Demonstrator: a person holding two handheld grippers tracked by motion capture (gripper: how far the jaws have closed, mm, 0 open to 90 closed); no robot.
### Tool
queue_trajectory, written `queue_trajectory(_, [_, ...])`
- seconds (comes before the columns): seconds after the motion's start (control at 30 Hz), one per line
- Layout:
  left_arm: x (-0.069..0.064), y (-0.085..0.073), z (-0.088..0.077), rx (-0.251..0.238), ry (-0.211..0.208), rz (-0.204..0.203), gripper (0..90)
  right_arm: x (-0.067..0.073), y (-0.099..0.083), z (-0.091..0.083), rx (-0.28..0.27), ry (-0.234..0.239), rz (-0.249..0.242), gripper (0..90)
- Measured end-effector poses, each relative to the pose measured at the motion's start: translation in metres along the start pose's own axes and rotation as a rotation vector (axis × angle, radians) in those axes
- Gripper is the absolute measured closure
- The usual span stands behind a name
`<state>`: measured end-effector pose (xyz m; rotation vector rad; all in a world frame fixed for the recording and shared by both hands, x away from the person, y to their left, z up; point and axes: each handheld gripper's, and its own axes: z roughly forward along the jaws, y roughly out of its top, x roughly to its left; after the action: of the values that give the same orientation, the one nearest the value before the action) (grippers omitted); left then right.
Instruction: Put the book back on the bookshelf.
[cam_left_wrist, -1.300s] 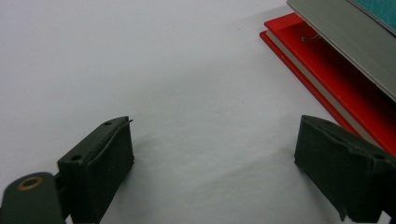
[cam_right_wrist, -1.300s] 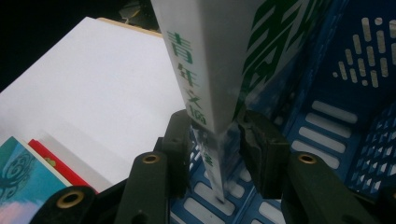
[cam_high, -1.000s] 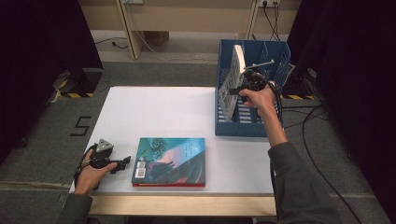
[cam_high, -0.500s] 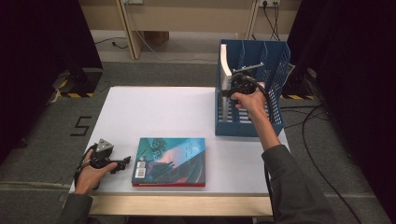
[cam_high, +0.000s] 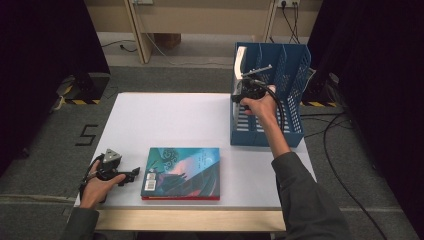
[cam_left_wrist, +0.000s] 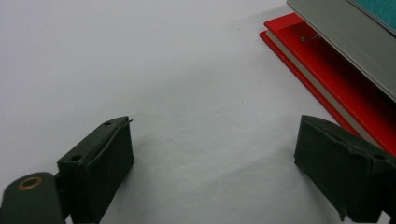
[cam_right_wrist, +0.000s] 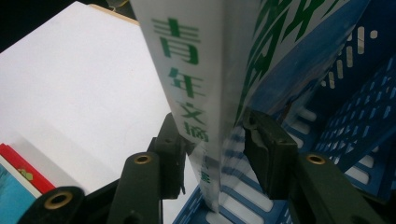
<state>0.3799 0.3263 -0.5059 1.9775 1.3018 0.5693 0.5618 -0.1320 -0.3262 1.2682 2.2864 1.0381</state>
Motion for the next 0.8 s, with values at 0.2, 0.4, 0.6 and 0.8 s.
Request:
queue_trajectory(0.2, [0.000,0.000,0.000,0.000,0.000,0.000,10.5,-0.011,0.006,0.006,0.016,0.012,0.035,59.9])
queue_trajectory(0.4, [0.000,0.000,0.000,0.000,-0.002,-0.002,10.5,-0.006,0.005,0.007,0.023,-0.003,0.027,56.9])
queue_trajectory(0.6, [0.000,0.000,0.000,0.001,-0.001,-0.001,10.5,-0.011,-0.005,0.001,0.001,0.037,0.072,47.2])
queue_trajectory(0.8, [0.000,0.000,0.000,0.001,-0.001,0.000,10.5,-0.014,-0.011,-0.009,-0.027,0.064,0.093,44.1])
